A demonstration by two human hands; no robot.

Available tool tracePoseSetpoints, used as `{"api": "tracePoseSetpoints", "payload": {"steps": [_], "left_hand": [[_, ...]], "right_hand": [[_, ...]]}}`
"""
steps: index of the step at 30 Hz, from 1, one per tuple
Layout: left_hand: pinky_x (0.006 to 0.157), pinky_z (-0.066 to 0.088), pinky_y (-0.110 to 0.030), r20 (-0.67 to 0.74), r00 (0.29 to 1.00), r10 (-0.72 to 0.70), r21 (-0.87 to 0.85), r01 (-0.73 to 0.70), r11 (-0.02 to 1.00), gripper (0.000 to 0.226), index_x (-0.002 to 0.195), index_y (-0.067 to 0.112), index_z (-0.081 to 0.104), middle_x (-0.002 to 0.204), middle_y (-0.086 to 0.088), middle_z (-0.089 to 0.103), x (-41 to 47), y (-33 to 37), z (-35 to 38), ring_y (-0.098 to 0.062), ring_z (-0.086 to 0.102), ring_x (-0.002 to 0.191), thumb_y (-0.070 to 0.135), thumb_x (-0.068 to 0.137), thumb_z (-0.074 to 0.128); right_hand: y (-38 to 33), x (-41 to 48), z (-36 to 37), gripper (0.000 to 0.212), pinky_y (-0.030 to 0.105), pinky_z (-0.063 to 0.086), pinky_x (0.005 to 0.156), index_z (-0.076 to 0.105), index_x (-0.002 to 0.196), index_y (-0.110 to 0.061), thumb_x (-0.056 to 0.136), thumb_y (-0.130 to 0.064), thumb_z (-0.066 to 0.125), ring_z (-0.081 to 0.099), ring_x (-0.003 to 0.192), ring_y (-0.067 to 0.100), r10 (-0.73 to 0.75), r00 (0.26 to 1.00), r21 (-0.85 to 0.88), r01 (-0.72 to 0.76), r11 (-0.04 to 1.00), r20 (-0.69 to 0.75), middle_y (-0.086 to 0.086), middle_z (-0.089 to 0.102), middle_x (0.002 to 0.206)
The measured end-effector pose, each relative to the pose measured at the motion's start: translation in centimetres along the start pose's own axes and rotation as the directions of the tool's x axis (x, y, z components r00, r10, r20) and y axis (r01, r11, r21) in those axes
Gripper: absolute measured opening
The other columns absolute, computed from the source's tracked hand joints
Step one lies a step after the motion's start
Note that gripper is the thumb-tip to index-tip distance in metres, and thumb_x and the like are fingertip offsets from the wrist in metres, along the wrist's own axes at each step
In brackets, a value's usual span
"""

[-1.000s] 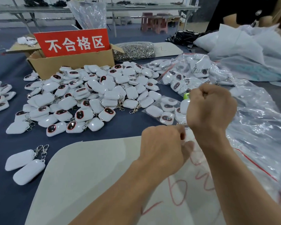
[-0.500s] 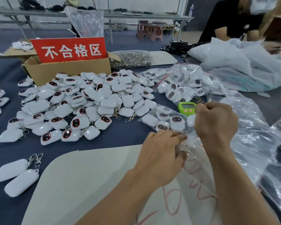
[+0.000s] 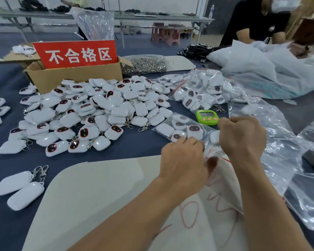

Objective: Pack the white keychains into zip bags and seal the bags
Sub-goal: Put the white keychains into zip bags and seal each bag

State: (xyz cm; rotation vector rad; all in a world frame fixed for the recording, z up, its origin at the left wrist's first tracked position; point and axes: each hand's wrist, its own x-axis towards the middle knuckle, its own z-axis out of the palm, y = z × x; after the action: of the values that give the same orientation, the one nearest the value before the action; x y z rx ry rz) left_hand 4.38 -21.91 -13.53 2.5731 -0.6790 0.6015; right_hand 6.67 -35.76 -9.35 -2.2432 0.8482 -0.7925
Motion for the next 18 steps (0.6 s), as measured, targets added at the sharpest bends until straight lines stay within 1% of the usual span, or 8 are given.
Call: {"api": "tracePoseSetpoints", "payload": {"steps": [2, 4, 7, 9, 12, 14, 15, 18], "left_hand": [[0.056, 0.033, -0.028, -0.016, 0.997, -0.073, -0.02, 0.073, 0.997, 0.025, 0.07, 0.024, 0.064, 0.071, 0.009, 0.063, 0.3, 0.0, -0.1, -0.016, 0.062, 0.071, 0.046, 0.08, 0.071], [0.059, 0.041, -0.03, 0.009, 0.975, -0.221, -0.186, 0.219, 0.958, 0.023, 0.072, 0.021, 0.066, 0.071, 0.007, 0.063, 0.5, -0.7, 0.0, -0.015, 0.059, 0.072, 0.041, 0.082, 0.064], [0.066, 0.048, -0.035, 0.096, 0.925, -0.368, -0.47, 0.368, 0.802, 0.02, 0.073, 0.021, 0.065, 0.068, 0.007, 0.06, 0.5, -1.9, -0.4, -0.014, 0.054, 0.068, 0.037, 0.084, 0.058], [0.069, 0.049, -0.038, 0.087, 0.908, -0.409, -0.55, 0.386, 0.74, 0.02, 0.074, 0.019, 0.068, 0.068, 0.005, 0.062, 0.5, -2.1, -0.9, -0.017, 0.056, 0.07, 0.033, 0.085, 0.06], [0.069, 0.049, -0.041, -0.027, 0.922, -0.386, -0.542, 0.312, 0.781, 0.021, 0.073, 0.015, 0.07, 0.068, 0.002, 0.062, 0.4, -1.7, -1.2, -0.016, 0.056, 0.069, 0.031, 0.085, 0.061], [0.072, 0.052, -0.037, -0.113, 0.924, -0.365, -0.535, 0.252, 0.806, 0.012, 0.08, 0.022, 0.079, 0.074, 0.007, 0.069, 0.4, -1.5, -1.2, -0.015, 0.061, 0.074, 0.023, 0.085, 0.068], [0.075, 0.054, -0.036, -0.137, 0.923, -0.361, -0.535, 0.238, 0.811, 0.014, 0.086, 0.026, 0.082, 0.079, 0.009, 0.072, 0.4, -1.5, -1.3, -0.016, 0.064, 0.078, 0.017, 0.084, 0.071], [0.081, 0.054, -0.032, -0.138, 0.92, -0.367, -0.564, 0.231, 0.793, 0.024, 0.09, 0.029, 0.083, 0.085, 0.015, 0.074, 0.5, -1.5, -1.3, -0.01, 0.065, 0.081, 0.008, 0.081, 0.076]], "right_hand": [[-0.1, -0.1, 0.1, 0.034, 0.034, 0.032, 0.056, 0.062, 0.056, -0.005, 0.077, -0.032, 0.061, 0.047, 0.055, 0.021, -0.01, 1.0, 0.005, 0.01, 1.0, 0.023, 0.004, 0.052, 0.049], [-0.1, -0.1, 0.2, 0.035, 0.035, 0.035, 0.06, 0.062, 0.055, -0.007, 0.079, -0.033, 0.062, 0.049, 0.057, 0.027, -0.015, 0.998, 0.018, 0.014, 1.0, 0.056, 0.005, 0.052, 0.049], [-0.1, -0.4, 0.5, 0.029, 0.038, 0.038, 0.058, 0.063, 0.056, -0.014, 0.08, -0.031, 0.062, 0.05, 0.062, 0.033, -0.059, 0.985, 0.027, 0.055, 0.998, 0.162, 0.006, 0.048, 0.048], [-0.1, -0.7, 0.9, 0.037, 0.039, 0.04, 0.057, 0.057, 0.054, -0.008, 0.084, -0.029, 0.063, 0.048, 0.06, 0.03, -0.096, 0.976, 0.038, 0.091, 0.995, 0.196, 0.005, 0.045, 0.047], [0.0, -1.0, 1.5, 0.041, 0.036, 0.038, 0.054, 0.054, 0.055, -0.003, 0.089, -0.024, 0.063, 0.042, 0.051, 0.023, -0.131, 0.964, 0.081, 0.115, 0.99, 0.23, 0.001, 0.041, 0.045], [0.2, -0.8, 1.8, 0.035, 0.039, 0.04, 0.054, 0.061, 0.06, 0.0, 0.088, -0.022, 0.062, 0.039, 0.052, 0.023, -0.067, 0.958, 0.173, 0.019, 0.985, 0.28, 0.003, 0.044, 0.05], [0.4, -0.7, 1.9, 0.032, 0.038, 0.039, 0.053, 0.062, 0.064, 0.003, 0.086, -0.021, 0.062, 0.039, 0.054, 0.022, -0.02, 0.95, 0.245, -0.06, 0.968, 0.311, 0.006, 0.046, 0.053], [0.3, -0.7, 1.8, 0.03, 0.026, 0.031, 0.046, 0.068, 0.065, 0.001, 0.087, -0.019, 0.065, 0.037, 0.045, 0.018, 0.088, 0.9, 0.43, -0.288, 0.856, 0.427, 0.003, 0.051, 0.047]]}}
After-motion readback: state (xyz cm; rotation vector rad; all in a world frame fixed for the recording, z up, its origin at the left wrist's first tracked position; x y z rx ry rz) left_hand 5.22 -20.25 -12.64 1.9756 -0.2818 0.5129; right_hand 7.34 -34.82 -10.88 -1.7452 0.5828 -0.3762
